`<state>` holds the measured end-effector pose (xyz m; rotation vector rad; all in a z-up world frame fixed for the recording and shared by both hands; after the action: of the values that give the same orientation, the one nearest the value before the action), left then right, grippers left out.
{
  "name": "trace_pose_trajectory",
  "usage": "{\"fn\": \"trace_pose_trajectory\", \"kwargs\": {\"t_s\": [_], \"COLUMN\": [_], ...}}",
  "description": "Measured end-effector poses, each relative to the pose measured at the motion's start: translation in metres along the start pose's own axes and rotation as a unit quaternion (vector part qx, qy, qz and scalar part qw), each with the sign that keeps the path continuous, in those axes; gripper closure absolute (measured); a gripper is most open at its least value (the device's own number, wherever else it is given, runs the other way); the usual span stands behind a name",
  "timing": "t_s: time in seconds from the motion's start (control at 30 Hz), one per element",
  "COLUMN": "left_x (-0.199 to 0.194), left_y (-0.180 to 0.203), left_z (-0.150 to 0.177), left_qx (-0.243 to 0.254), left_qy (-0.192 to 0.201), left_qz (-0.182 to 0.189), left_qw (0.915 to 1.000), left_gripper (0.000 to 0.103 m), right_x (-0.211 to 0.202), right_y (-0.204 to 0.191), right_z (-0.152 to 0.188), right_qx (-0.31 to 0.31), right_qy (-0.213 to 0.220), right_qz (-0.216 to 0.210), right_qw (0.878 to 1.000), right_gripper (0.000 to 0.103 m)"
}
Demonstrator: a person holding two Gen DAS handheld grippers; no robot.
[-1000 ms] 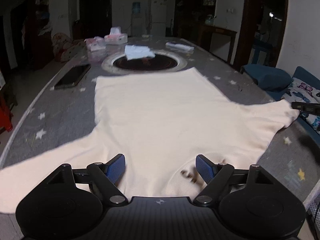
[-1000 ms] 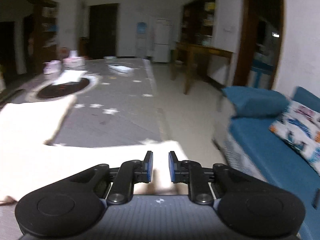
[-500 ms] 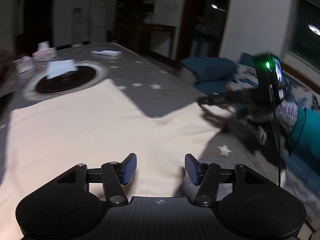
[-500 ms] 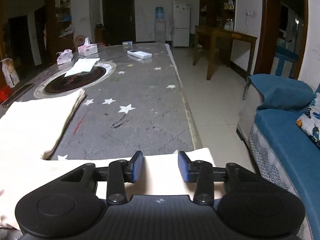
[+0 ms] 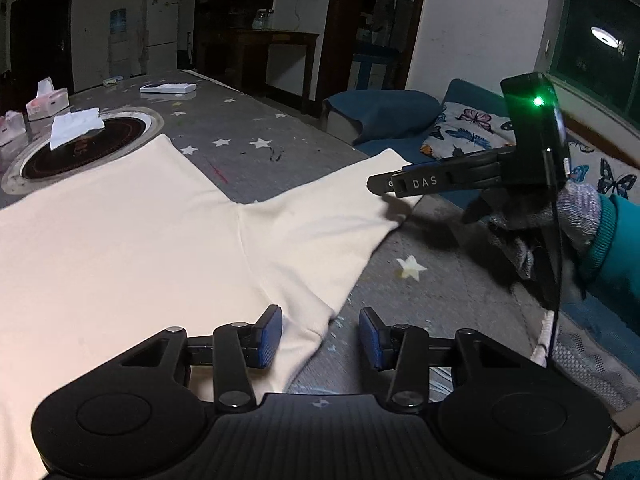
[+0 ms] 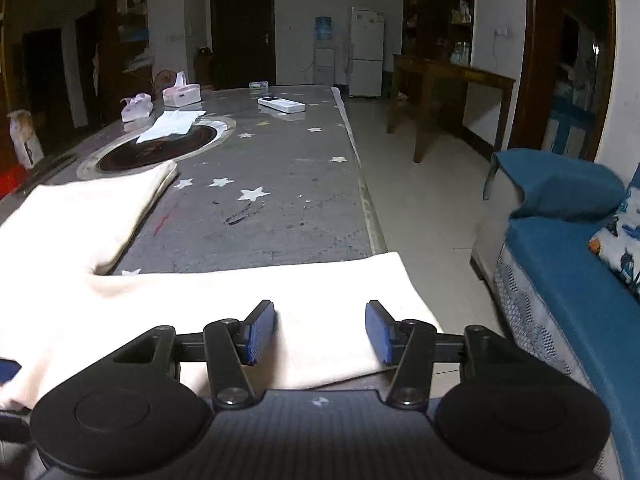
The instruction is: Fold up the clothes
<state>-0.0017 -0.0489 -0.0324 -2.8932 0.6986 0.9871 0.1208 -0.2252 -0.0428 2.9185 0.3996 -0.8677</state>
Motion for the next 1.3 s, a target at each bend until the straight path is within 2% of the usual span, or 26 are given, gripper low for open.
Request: {"fn": "trace_pose_trajectory", "kwargs": {"t_s": [0.13,0.27,0.43,0.53,0.6,0.67,0.73,0.8,0.87,0.9,0.97,1.03,1.1,1.17,1.3], "left_x": [-0.004,-0.021,-0.076,-0.117,-0.144,-0.171,-0.197,-0.217,-0.232,-0.237,-0.237,-0.234,-0.230,-0.227,-0.217], "left_y": [0.003,-0.006,-0.049,-0.095,-0.130,-0.165,-0.200,-0.227,-0.249,-0.257,-0.265,-0.270,-0.271,-0.272,-0.290], "left_z": [0.001,0.000,-0.001,0.007,0.020,0.036,0.056,0.074,0.091,0.099,0.109,0.115,0.113,0.108,0.101], "left_qx": [-0.017,-0.039,-0.065,-0.097,-0.126,-0.154,-0.171,-0.183,-0.200,-0.208,-0.215,-0.213,-0.202,-0.188,-0.153], "left_qy": [-0.001,0.007,0.056,0.080,0.083,0.081,0.069,0.053,0.035,0.028,0.016,0.014,0.018,0.018,0.012], "left_qz": [0.019,0.020,-0.037,-0.118,-0.185,-0.254,-0.339,-0.402,-0.445,-0.456,-0.456,-0.448,-0.436,-0.436,-0.445], "left_qw": [0.9997,0.9990,0.9956,0.9850,0.9712,0.9514,0.9224,0.8955,0.8721,0.8652,0.8636,0.8682,0.8771,0.8799,0.8821], "left_gripper": [0.058,0.057,0.056,0.056,0.056,0.056,0.054,0.052,0.046,0.045,0.046,0.048,0.062,0.088,0.093], "right_x": [0.000,-0.010,-0.033,-0.048,-0.054,-0.060,-0.065,-0.066,-0.065,-0.064,-0.063,-0.061,-0.060,-0.059,-0.061], "right_y": [0.002,-0.010,-0.053,-0.085,-0.106,-0.130,-0.150,-0.167,-0.183,-0.189,-0.196,-0.203,-0.210,-0.213,-0.218], "right_z": [0.000,-0.004,-0.011,-0.015,-0.015,-0.014,-0.012,-0.008,-0.002,0.001,0.006,0.011,0.016,0.020,0.031], "right_qx": [-0.009,-0.038,-0.070,-0.091,-0.101,-0.113,-0.123,-0.133,-0.142,-0.145,-0.150,-0.154,-0.158,-0.165,-0.180], "right_qy": [-0.004,0.000,0.016,0.024,0.026,0.025,0.023,0.018,0.011,0.008,0.001,-0.006,-0.013,-0.020,-0.029], "right_qz": [0.009,0.013,-0.053,-0.105,-0.135,-0.169,-0.199,-0.218,-0.235,-0.239,-0.245,-0.250,-0.256,-0.257,-0.259], "right_qw": [1.000,0.999,0.996,0.990,0.985,0.979,0.972,0.967,0.962,0.960,0.958,0.956,0.954,0.952,0.949], "right_gripper": [0.053,0.053,0.053,0.052,0.052,0.051,0.049,0.049,0.048,0.048,0.048,0.047,0.047,0.047,0.046]}}
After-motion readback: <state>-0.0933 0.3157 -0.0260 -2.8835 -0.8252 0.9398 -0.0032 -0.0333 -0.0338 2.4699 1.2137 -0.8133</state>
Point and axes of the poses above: each gripper's, at about its wrist camera, not at the fingertips, and x roughly the way its jaws point, y to its right, z to its underside, the point moved 8 cm from there along x, roughly the way its jaws point, and after that the axes turned 6 degrees about y, right-handed, at the moved point
